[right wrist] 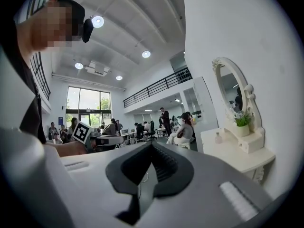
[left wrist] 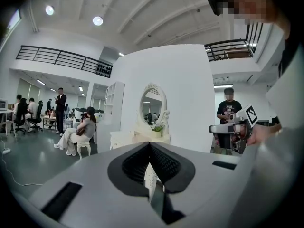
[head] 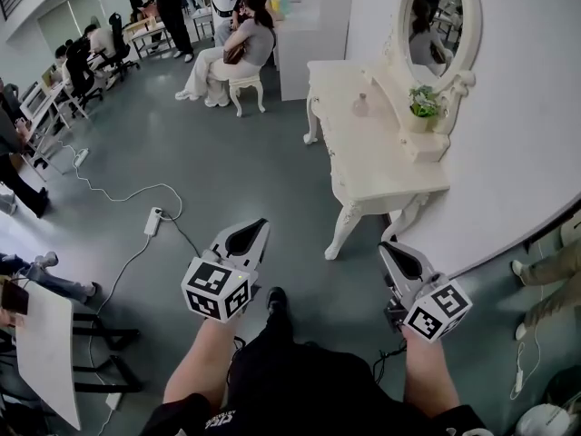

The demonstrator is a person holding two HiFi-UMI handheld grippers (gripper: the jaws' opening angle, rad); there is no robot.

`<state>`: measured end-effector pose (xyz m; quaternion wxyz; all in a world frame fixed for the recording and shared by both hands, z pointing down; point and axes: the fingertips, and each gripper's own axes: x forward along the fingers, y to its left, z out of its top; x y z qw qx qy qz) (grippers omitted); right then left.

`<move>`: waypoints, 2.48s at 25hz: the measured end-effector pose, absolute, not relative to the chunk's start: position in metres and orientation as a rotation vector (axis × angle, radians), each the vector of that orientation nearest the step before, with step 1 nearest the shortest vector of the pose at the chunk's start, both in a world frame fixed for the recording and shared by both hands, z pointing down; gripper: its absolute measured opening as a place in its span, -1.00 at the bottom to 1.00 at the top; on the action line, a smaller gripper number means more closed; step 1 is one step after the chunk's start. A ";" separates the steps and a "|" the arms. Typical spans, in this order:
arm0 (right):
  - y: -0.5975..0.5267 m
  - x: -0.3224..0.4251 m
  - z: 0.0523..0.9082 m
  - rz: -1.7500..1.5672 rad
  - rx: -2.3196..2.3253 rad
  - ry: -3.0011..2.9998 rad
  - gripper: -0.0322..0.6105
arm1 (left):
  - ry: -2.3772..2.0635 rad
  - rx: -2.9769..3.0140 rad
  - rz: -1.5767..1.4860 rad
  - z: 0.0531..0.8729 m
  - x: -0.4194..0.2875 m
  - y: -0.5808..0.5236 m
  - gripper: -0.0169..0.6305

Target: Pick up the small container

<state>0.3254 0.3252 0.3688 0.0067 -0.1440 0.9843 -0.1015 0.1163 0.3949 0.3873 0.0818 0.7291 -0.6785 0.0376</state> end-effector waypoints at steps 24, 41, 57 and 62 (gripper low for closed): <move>0.172 0.128 0.338 -0.228 -0.579 3.060 -0.87 | -1.920 2.286 0.034 0.373 -0.063 0.239 -0.93; 0.117 0.023 0.351 -0.319 -0.539 3.082 -0.87 | -1.899 2.270 0.091 0.391 -0.148 0.193 -0.93; -0.066 -0.012 0.361 -0.367 -0.583 3.006 -0.87 | -1.859 2.311 0.171 0.390 -0.189 0.014 -0.93; -0.136 -0.030 0.381 -0.452 -0.563 3.032 -0.87 | -1.780 2.332 0.217 0.397 -0.185 -0.069 -0.93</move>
